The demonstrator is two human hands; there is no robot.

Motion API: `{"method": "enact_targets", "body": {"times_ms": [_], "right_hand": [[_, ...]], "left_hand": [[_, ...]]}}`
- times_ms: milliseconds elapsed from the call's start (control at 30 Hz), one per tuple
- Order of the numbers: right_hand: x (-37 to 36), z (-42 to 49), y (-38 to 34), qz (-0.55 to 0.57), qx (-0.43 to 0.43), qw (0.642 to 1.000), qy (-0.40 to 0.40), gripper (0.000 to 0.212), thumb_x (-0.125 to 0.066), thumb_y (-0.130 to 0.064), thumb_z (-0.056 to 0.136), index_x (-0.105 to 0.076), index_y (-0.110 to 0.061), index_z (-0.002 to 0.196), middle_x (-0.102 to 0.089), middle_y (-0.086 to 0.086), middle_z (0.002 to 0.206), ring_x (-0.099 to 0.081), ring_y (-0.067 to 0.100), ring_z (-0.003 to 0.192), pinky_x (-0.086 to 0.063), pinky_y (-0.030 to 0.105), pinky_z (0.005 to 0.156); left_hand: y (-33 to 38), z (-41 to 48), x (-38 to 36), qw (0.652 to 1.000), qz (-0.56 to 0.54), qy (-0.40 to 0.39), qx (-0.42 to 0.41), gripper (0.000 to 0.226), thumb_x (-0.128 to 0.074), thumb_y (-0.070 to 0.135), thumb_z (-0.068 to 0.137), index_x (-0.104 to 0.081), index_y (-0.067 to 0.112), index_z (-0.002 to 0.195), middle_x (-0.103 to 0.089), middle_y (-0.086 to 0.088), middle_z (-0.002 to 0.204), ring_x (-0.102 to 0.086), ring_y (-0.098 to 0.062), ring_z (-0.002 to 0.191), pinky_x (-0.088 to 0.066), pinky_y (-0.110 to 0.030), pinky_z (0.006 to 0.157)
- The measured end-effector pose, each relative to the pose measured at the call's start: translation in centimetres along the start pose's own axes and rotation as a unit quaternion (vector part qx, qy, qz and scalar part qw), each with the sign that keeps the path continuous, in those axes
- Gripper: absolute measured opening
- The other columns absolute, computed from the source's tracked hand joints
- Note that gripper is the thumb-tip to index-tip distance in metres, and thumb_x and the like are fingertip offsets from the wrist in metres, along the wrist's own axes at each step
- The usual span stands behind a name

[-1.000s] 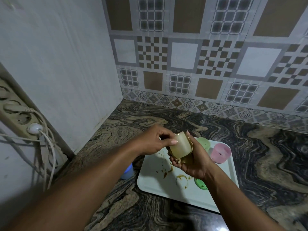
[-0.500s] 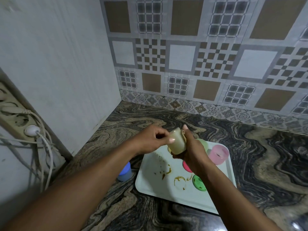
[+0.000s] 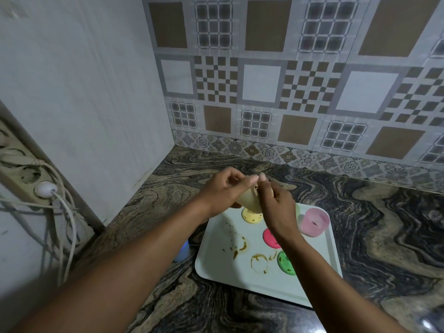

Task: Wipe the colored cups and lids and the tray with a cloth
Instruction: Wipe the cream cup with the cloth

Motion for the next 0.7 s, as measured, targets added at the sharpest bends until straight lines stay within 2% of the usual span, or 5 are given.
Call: {"method": "enact_targets", "body": {"times_ms": [133, 267, 433, 533, 700], "right_hand": [[-1.0, -0.5, -0.1, -0.049, 0.040, 0.998, -0.019, 0.056, -0.038, -0.061, 0.099, -0.061, -0.018, 0.071, -0.065, -0.003, 0.070, -0.052, 0.000, 0.059, -0.038, 0.026, 0.053], [-0.9, -1.2, 3.8, 0.280, -0.350, 0.894, 0.030, 0.040, -0.048, -0.046, 0.102, -0.065, -0.012, 0.090, -0.070, 0.012, 0.083, -0.067, 0.026, 0.074, -0.057, 0.038, 0.060], [-0.4, -2.1, -1.5, 0.106, -0.009, 0.994, 0.030, 0.043, -0.032, -0.050, 0.105, -0.064, -0.029, 0.124, -0.069, 0.003, 0.122, -0.065, 0.006, 0.104, -0.053, 0.027, 0.084], [-2.9, -3.7, -3.8, 0.009, 0.162, 0.987, -0.021, 0.045, -0.028, -0.042, 0.108, -0.047, -0.028, 0.145, -0.055, -0.007, 0.144, -0.048, 0.002, 0.133, -0.042, 0.023, 0.106], [-3.5, -1.2, -1.3, 0.170, -0.152, 0.972, -0.054, 0.040, -0.032, -0.036, 0.109, -0.069, -0.022, 0.113, -0.070, 0.011, 0.117, -0.066, 0.019, 0.103, -0.054, 0.035, 0.084]], "left_hand": [[-0.1, 0.5, -0.5, 0.995, 0.096, -0.011, 0.009, 0.052, -0.060, 0.065, 0.085, -0.059, 0.027, 0.121, -0.065, -0.003, 0.109, -0.073, -0.019, 0.084, -0.062, -0.037, 0.059], [-1.2, 0.1, 0.1, 0.999, 0.012, 0.036, -0.038, 0.021, -0.044, 0.037, 0.105, -0.059, 0.023, 0.111, -0.058, -0.003, 0.109, -0.063, -0.022, 0.089, -0.057, -0.031, 0.062], [-3.3, -0.3, -0.1, 0.979, -0.166, 0.088, 0.084, 0.037, -0.032, 0.040, 0.106, -0.060, 0.017, 0.100, -0.059, -0.014, 0.090, -0.058, -0.027, 0.072, -0.044, -0.032, 0.053], [-3.4, -0.5, -0.6, 0.976, -0.141, 0.136, 0.098, 0.043, -0.034, 0.045, 0.099, -0.064, 0.014, 0.097, -0.064, -0.014, 0.086, -0.061, -0.024, 0.070, -0.047, -0.032, 0.052], [-1.3, -1.8, 0.4, 0.973, 0.041, 0.209, -0.092, 0.041, -0.027, 0.050, 0.090, -0.052, 0.021, 0.104, -0.060, -0.004, 0.093, -0.058, -0.022, 0.080, -0.047, -0.035, 0.065]]}}
Point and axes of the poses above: each hand's wrist, its own z-axis towards the middle knuckle, its own x-axis out of the back of the hand, y = z × x, the point moved 7 cm from there along z, towards the middle knuckle
